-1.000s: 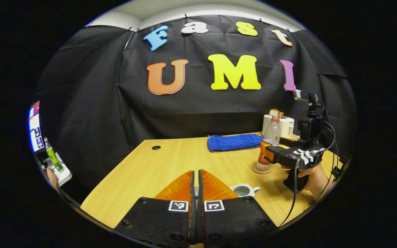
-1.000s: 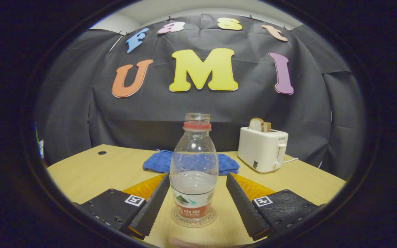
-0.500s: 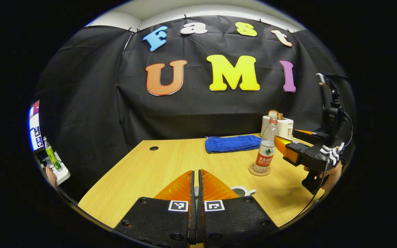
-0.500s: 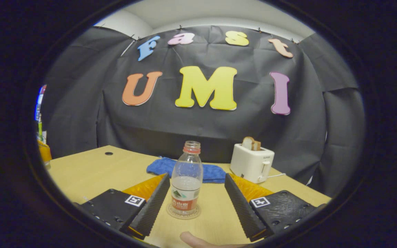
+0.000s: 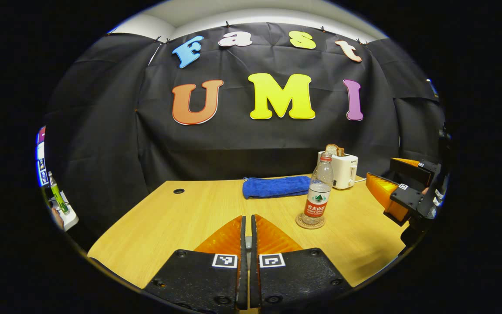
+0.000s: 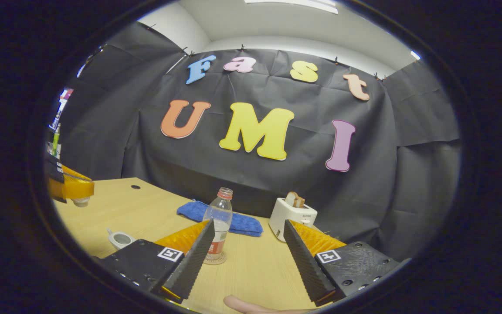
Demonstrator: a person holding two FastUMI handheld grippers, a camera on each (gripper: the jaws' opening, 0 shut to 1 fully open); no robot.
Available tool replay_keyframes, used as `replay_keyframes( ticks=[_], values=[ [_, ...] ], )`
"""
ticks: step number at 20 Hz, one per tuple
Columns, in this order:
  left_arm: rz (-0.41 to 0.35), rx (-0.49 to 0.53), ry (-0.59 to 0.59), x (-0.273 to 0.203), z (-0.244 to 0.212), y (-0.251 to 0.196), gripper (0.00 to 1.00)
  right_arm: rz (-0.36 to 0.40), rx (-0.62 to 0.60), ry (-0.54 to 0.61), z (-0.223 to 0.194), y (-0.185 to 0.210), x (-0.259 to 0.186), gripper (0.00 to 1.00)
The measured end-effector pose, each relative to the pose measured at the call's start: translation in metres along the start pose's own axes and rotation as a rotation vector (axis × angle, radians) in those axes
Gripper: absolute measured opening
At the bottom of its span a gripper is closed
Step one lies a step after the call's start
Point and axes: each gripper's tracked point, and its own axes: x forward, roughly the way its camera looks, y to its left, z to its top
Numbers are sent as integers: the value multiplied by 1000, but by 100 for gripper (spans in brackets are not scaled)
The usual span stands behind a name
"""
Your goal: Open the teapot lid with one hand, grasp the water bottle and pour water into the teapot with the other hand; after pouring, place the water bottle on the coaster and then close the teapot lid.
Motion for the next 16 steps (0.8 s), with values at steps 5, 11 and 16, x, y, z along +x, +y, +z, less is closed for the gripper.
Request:
replay_keyframes(
  ticks=[5, 11, 16],
  values=[
    [-18, 8, -24, 13, -4, -22, 6, -82, 44, -49, 2, -50, -20, 98],
    [-54, -65, -32, 38, -23, -35, 7, -121, 112, -30, 1, -87, -23, 97],
    [-44, -135, -35, 60, -42, -22, 7, -142, 139, -5, -7, -97, -19, 95]
  ],
)
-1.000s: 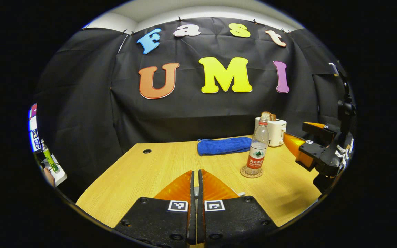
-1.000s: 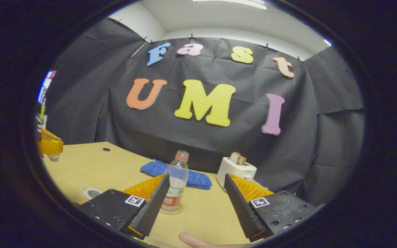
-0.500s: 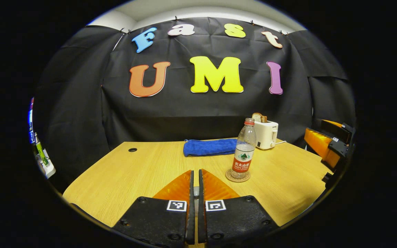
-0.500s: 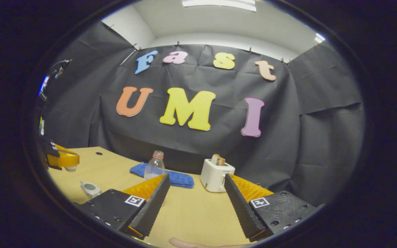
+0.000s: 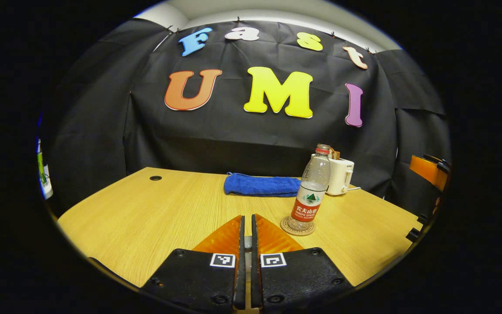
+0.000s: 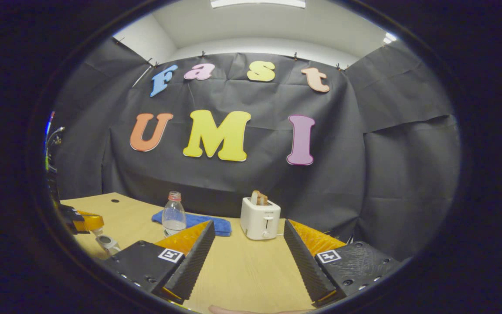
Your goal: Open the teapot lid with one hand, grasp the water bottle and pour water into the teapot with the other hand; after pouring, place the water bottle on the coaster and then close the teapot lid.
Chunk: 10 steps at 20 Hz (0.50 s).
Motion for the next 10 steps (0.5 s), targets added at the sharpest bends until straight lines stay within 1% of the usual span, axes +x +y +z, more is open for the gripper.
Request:
replay_keyframes(
  ticks=[2, 4, 5, 7, 10],
  values=[
    [5, -48, -8, 7, -3, 8, 7, -2, 5, 20, -6, -1, 3, 95],
    [-25, -108, 2, 11, -10, 6, 8, -3, 4, 33, -10, -2, 5, 95],
    [-37, -129, 6, 12, -12, 4, 8, -5, 5, 37, -12, -3, 6, 98],
    [-43, -133, 13, 13, -16, 2, 8, -2, 7, 46, -14, -2, 7, 98],
    [-29, -95, 10, 13, -17, 2, 8, 1, 4, 53, -17, -1, 8, 98]
  ],
)
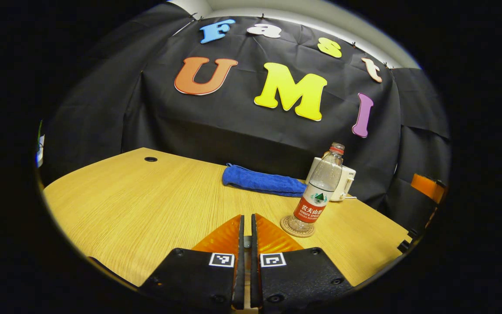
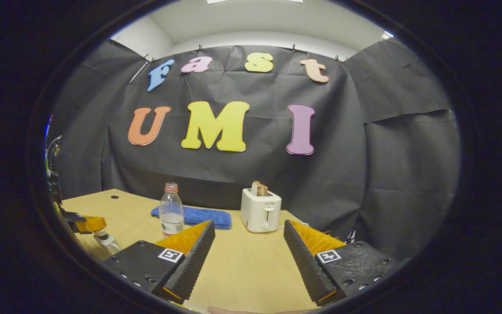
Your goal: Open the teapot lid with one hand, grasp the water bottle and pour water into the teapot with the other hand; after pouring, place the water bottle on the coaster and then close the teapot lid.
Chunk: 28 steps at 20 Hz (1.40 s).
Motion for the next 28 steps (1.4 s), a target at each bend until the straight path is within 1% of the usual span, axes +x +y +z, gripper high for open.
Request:
replay_keyframes(
  ticks=[3, 4, 5, 14, 16, 18, 19, 23, 25, 26, 28],
  values=[
    [-6, 6, 9, 0, -3, -3, 8, 1, -10, 5, -3, 2, -1, 97],
    [-5, 11, 12, 0, -4, -3, 8, 2, -15, 6, -3, 2, -1, 92],
    [1, 18, 16, 1, -5, -1, 8, 2, -19, 8, -4, 3, 0, 97],
    [-2, 35, 30, 1, -8, -4, 8, 8, -40, 20, -9, 7, 0, 97],
    [-4, 44, 21, 0, -4, -6, 10, 7, -41, 20, -9, 6, 0, 97],
    [-2, 56, 15, -2, -2, -8, 13, 4, -43, 21, -9, 5, 0, 98],
    [4, 62, 11, -2, 1, -6, 18, 2, -43, 20, -8, 5, -1, 97],
    [8, 65, -11, -17, 19, -11, 20, -4, -46, 8, -3, 2, -3, 97],
    [8, 70, -33, -28, 36, -16, 20, -2, -44, 7, -1, 2, -5, 97],
    [8, 78, -44, -34, 44, -19, 20, 0, -43, 8, 0, 3, -6, 95],
    [16, 103, -61, -49, 58, -23, 21, 15, -41, 6, 4, 6, -12, 95]
  ],
)
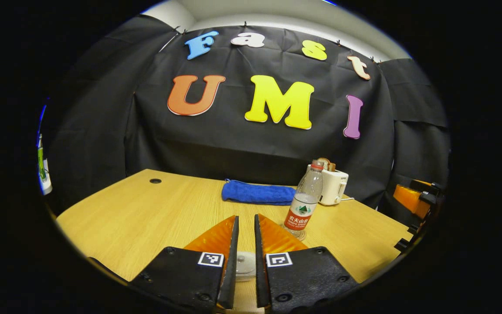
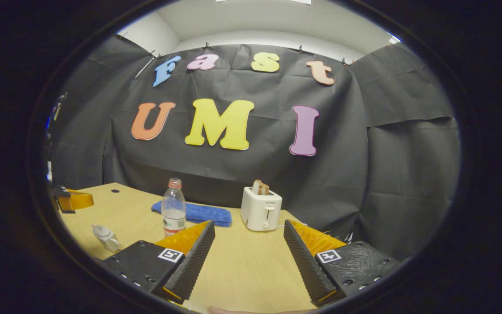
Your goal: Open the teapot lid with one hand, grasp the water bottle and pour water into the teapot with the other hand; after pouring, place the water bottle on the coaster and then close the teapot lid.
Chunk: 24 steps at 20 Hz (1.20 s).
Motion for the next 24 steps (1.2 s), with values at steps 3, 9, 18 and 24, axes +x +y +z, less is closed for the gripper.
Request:
replay_keyframes(
  ticks=[3, 9, 18, 24],
  values=[
    [47, 64, -19, -20, 21, 3, 24, 1, 24, -20, 13, -3, -9, 98],
    [85, 66, -8, -50, 42, -3, 70, 36, 39, 0, 28, -2, -37, 97],
    [75, 122, 10, -85, 52, -25, 100, 31, 43, -24, 46, -13, -74, 95],
    [95, 144, -34, -96, 62, -30, 100, 77, 41, 25, 28, -7, -74, 95]
  ],
)
